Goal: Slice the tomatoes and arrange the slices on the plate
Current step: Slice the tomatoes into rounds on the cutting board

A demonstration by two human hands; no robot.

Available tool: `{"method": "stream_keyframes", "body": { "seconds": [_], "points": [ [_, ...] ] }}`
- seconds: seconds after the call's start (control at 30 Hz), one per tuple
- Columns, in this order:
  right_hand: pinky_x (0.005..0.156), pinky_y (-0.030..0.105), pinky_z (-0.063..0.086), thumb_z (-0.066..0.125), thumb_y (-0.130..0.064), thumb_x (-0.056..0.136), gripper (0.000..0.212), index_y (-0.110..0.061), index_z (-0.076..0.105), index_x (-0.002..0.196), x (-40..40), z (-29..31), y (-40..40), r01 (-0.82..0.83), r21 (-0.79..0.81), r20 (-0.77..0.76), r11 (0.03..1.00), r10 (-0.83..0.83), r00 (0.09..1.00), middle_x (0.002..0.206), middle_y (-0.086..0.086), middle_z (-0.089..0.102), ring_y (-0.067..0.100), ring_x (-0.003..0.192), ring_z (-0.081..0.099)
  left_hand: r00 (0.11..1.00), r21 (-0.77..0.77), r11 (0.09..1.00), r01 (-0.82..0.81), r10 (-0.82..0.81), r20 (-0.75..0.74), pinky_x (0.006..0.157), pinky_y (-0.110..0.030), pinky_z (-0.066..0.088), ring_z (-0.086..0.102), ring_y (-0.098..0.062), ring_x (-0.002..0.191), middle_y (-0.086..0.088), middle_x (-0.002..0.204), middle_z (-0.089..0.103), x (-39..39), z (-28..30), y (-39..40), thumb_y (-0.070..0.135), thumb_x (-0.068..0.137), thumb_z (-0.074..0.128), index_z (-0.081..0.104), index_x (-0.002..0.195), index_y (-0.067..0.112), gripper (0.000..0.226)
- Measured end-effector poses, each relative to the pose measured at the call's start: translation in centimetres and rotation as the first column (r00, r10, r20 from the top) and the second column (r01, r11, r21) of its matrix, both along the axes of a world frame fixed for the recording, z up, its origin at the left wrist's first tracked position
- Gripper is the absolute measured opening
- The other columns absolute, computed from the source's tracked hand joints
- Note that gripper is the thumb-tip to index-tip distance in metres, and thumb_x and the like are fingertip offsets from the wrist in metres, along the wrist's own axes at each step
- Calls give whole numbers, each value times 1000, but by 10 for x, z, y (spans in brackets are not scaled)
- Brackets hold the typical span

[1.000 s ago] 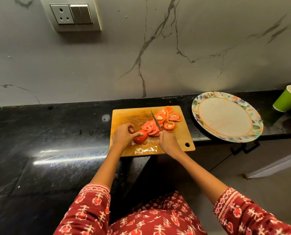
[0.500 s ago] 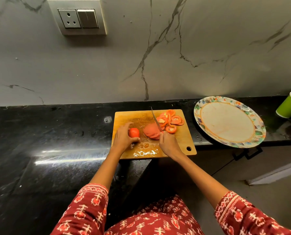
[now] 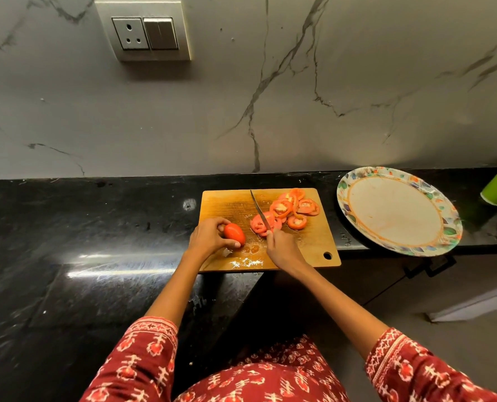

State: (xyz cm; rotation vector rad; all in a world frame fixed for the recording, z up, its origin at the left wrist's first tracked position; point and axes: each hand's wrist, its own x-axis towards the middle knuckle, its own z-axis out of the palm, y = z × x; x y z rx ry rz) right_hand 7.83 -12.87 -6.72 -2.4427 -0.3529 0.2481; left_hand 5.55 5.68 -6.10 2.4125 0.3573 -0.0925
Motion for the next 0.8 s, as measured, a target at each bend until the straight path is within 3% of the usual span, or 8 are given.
{"method": "stream_keyframes", "body": {
  "seconds": [0.1,0.17,0.23,0.33,0.43,0.6,0.8],
  "points": [
    [60,29,27,39,-16,98,29,-10,48,71,-3,1,6,17,110,-96,994,-7,995,69,9,53,21,63,46,997,89,996,3,-9,73,82,-35,45,56,-17,104,-1,110,62,-2,3,-5,45,59,81,60,112,19,63],
    [50,28,31,42,-17,97,29,-16,45,68,-4,3,12,76,242,-228,967,-20,974,58,0,42,11,47,39,991,119,993,9,-24,128,77,-33,45,55,-15,100,2,107,60,-4,3,-9,49,58,80,60,109,19,63],
    [35,19,27,41,-16,96,17,-17,50,83,-3,5,15,167,376,-407,912,0,913,53,-1,37,6,34,32,986,114,993,19,-37,161,74,-29,45,55,-13,97,3,105,58,-6,0,-11,51,56,80,59,106,19,63],
    [31,13,20,39,-14,97,13,-17,52,100,-2,10,16,224,433,-531,873,47,846,55,-1,34,3,30,27,983,-31,997,69,-63,171,68,-18,47,60,-15,91,-1,106,61,-7,-3,-8,42,55,84,58,104,15,62],
    [30,11,18,40,-14,97,16,-12,53,105,0,10,15,230,470,-553,852,81,829,55,-1,33,2,28,26,982,-163,983,79,-48,185,69,-11,47,62,-19,91,-7,103,64,-7,-5,-5,22,56,86,61,101,7,53],
    [29,13,18,42,-15,97,11,-14,51,92,1,11,13,221,480,-566,849,108,817,55,-1,33,2,28,25,989,-344,937,63,-11,150,76,-24,54,63,-21,90,-13,111,61,-5,-8,-6,10,58,84,60,110,5,58],
    [29,14,20,44,-20,98,15,-16,46,84,2,11,13,207,469,-558,859,107,823,53,-2,35,3,29,27,991,-411,902,130,-108,76,90,-28,49,59,-24,108,-14,125,58,-2,-6,-5,3,64,79,55,125,6,66]
  ]
}}
